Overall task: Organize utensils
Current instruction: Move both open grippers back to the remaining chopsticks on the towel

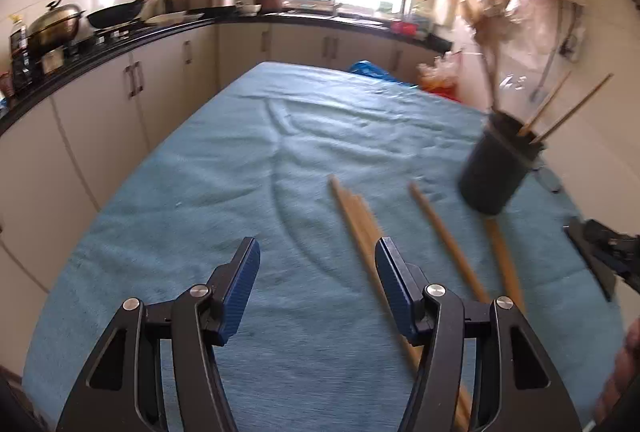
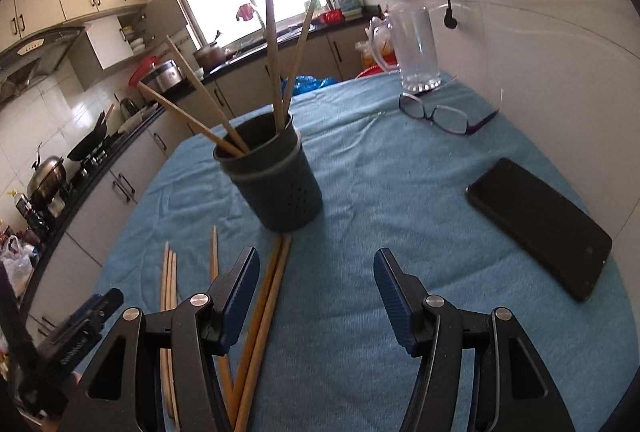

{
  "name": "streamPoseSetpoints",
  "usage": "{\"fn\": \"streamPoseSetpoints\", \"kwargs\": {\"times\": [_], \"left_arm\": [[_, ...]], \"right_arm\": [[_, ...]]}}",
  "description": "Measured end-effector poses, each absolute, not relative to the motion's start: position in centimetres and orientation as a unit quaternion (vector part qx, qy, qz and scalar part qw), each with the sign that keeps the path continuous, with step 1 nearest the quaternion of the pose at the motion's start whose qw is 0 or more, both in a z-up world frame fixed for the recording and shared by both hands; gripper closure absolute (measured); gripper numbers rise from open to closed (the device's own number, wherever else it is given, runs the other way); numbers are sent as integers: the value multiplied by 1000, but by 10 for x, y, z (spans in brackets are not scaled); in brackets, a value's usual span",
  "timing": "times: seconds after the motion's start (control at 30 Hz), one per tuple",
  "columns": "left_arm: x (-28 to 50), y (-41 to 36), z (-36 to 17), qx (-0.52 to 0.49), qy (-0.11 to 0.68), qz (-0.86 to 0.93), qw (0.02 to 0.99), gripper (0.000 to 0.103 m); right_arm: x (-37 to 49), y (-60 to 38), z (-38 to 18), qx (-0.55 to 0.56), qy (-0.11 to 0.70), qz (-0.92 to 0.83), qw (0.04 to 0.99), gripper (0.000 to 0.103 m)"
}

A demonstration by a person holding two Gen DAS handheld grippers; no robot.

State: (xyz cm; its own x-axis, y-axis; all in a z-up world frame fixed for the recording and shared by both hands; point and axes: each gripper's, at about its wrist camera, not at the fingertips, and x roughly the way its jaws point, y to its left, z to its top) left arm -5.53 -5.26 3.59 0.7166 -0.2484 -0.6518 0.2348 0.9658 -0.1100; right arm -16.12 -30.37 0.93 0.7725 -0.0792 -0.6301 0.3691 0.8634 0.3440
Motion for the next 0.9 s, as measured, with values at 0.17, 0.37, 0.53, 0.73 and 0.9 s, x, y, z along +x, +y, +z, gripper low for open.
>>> {"fn": "streamPoseSetpoints", "kwargs": {"times": [0.17,0.37,0.53,0.73,0.9], "left_arm": [[-44,-41,28,-49,379,-141,913,43],[-37,-30,22,-87,393,-141,905,43],[-36,-33,21,-85,399,-145,902,43],[-35,-35,21,-84,401,-148,900,43],[-35,-34,20,-83,401,-148,900,43]], "right_arm": [[-159,-294,5,236,336,-110,905,47],[-146,-296,-4,258,367,-95,889,67],[-125,-302,-18,271,402,-84,870,74],[-99,-291,-32,267,437,-64,857,78],[-85,-277,-41,236,460,-68,853,83]]}}
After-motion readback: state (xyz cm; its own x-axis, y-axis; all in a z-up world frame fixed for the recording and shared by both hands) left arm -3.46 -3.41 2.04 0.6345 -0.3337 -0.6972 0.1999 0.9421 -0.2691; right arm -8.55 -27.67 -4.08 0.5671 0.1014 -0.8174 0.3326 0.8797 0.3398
